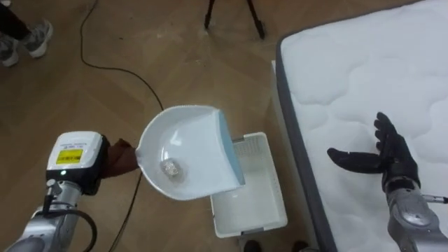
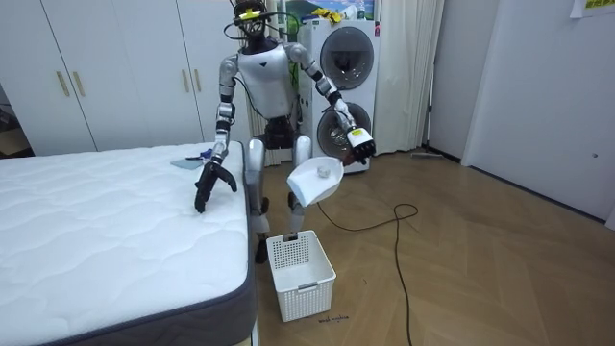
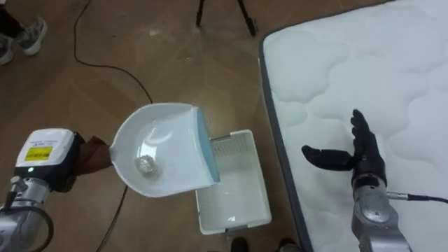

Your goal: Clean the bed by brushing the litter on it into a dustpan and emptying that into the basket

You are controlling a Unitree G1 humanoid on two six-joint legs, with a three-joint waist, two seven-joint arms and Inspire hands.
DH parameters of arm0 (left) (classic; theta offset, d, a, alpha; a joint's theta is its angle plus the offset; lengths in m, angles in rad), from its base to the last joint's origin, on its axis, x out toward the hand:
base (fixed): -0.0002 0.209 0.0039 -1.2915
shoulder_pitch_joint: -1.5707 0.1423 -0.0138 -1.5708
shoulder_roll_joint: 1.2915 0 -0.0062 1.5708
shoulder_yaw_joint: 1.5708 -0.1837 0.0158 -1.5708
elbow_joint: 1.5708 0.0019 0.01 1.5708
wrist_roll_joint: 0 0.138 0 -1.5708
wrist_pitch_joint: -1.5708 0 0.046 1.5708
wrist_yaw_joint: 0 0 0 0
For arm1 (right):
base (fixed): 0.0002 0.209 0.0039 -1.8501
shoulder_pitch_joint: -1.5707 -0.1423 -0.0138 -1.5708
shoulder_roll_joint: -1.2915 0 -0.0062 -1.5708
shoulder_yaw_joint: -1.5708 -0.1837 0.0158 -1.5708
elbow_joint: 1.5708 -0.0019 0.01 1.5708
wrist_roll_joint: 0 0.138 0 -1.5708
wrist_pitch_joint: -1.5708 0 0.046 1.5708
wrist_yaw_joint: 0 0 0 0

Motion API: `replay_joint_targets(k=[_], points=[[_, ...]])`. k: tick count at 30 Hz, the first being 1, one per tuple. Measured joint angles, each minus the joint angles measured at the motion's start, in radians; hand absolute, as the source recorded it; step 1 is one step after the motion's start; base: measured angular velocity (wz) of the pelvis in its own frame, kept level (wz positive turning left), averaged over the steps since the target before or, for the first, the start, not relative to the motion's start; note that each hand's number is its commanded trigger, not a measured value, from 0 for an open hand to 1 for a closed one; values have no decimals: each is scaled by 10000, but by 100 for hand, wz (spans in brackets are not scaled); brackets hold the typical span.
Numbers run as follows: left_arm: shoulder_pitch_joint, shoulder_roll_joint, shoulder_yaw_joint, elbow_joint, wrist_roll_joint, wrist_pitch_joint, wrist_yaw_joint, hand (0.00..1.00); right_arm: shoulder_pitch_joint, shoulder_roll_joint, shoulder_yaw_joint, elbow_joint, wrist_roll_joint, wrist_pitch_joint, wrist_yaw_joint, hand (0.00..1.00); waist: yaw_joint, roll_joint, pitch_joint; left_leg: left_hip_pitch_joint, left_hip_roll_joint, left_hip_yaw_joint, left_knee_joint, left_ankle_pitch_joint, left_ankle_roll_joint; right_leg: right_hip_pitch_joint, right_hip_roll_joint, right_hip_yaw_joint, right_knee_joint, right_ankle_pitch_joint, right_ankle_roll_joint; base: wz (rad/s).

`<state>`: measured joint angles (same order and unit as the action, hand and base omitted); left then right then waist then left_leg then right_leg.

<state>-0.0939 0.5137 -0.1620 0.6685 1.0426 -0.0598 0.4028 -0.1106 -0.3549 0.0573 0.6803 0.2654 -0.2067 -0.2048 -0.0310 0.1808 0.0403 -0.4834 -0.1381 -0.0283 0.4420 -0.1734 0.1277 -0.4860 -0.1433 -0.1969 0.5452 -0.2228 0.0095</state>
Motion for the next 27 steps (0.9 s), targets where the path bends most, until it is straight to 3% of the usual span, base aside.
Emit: replay_joint_targets(k=[4, 9, 12, 19, 27], points=[[-23, 291, 0, -67, 676, 106, 1, 100, -92, 4, -2, -124, -364, -111, -52, 0, -24, 5, 1, -289, -9, 154, 24, 3, 1, -426, -131, -139, 237, -32, -38, -4], [-175, 1148, -837, -58, 1177, 186, 0, 100, -285, 63, 384, -121, -688, -145, -351, 0, -373, 47, 24, -428, -50, 510, 36, -2, 16, -671, -353, -225, 533, -160, -10, 2], [-436, 1432, -1212, -40, 1397, 422, -28, 100, -374, 63, 421, -228, -827, -217, -464, 0, -462, 179, 90, -637, -76, 540, 117, 14, 67, -865, -425, -284, 622, -160, -10, 0], [-687, 1490, -1571, -50, 2068, 910, -615, 100, -526, 78, 590, -438, -789, -219, -805, 0, -474, 487, 94, -860, -87, 669, 202, 17, 88, -1194, -473, -207, 811, -160, -11, -2], [-683, 1498, -1611, -233, 2180, 1290, -1110, 100, -610, 68, 776, -507, -723, -209, -868, 0, -505, 541, 78, -790, -87, 828, 162, 39, 120, -1278, -481, -24, 962, -184, -37, -5]])
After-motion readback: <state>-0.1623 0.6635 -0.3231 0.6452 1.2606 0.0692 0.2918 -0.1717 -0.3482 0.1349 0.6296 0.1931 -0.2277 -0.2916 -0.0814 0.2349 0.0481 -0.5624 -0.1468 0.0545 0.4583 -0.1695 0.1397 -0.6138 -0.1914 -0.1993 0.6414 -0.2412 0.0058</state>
